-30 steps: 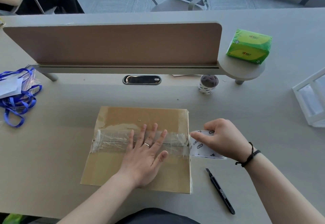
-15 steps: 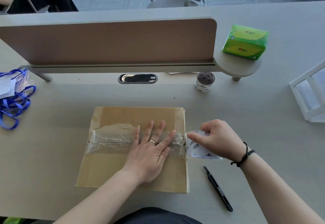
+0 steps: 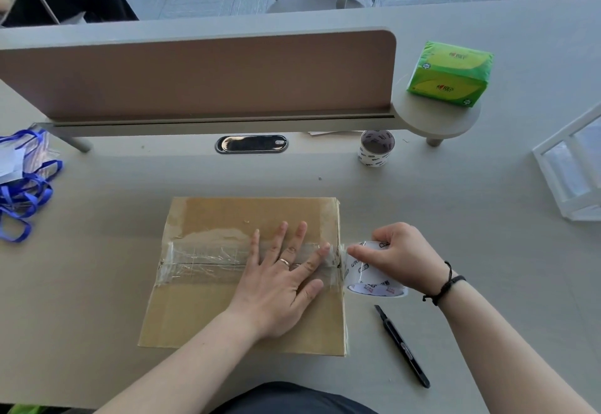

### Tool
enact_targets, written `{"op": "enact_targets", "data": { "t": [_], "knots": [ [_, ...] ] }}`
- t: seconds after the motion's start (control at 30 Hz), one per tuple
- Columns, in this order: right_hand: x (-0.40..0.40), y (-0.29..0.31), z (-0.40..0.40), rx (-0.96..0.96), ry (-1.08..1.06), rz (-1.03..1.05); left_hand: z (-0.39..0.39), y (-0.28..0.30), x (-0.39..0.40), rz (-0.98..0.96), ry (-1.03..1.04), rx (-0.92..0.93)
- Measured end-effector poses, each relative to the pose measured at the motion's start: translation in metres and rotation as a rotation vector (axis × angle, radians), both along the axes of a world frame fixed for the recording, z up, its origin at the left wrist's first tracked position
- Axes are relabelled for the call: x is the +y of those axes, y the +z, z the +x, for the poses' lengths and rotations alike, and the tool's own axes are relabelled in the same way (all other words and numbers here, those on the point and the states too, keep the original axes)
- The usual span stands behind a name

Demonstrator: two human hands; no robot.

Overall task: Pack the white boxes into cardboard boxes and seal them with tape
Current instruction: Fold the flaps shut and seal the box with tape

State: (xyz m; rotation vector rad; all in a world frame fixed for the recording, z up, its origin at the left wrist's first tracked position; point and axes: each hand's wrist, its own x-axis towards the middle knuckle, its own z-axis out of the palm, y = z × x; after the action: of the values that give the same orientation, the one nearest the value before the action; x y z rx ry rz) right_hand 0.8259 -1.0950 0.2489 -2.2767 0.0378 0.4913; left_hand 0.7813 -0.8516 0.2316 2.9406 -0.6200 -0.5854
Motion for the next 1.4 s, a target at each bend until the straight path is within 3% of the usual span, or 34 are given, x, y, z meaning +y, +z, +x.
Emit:
{"op": "enact_targets", "data": {
  "t": [0.1, 0.37, 0.5, 0.67, 0.87, 1.03, 1.17, 1.4],
  "knots": [
    [-0.002, -0.003, -0.001, 0.023, -0.017, 0.048, -0.003, -0.005, 0.009, 0.027, -0.136, -0.061],
    [-0.005, -0.004, -0.003, 0.014, -0.04, 0.082, 0.008, -0.003, 0.022, 0.088, -0.389, 0.008],
    [-0.009, 0.003, -0.004, 0.015, -0.035, 0.097, 0.017, -0.003, 0.022, -0.001, -0.353, 0.019],
    [-0.001, 0.011, -0.007, -0.061, 0.043, 0.052, 0.018, -0.001, 0.022, 0.022, -0.359, 0.008],
    [-0.012, 0.016, 0.002, -0.13, 0.15, -0.269, 0.017, -0.002, 0.024, 0.036, -0.386, -0.04],
    [-0.018, 0.005, 0.002, -0.055, 0.139, -0.252, 0.016, -0.004, 0.024, 0.016, -0.37, -0.052],
    [-0.022, -0.01, 0.002, 0.059, 0.093, -0.116, 0.017, -0.006, 0.024, -0.019, -0.345, -0.018],
    [-0.024, 0.003, 0.004, -0.01, 0.09, -0.028, 0.016, 0.005, 0.014, -0.098, -0.205, 0.045]
  ]
}}
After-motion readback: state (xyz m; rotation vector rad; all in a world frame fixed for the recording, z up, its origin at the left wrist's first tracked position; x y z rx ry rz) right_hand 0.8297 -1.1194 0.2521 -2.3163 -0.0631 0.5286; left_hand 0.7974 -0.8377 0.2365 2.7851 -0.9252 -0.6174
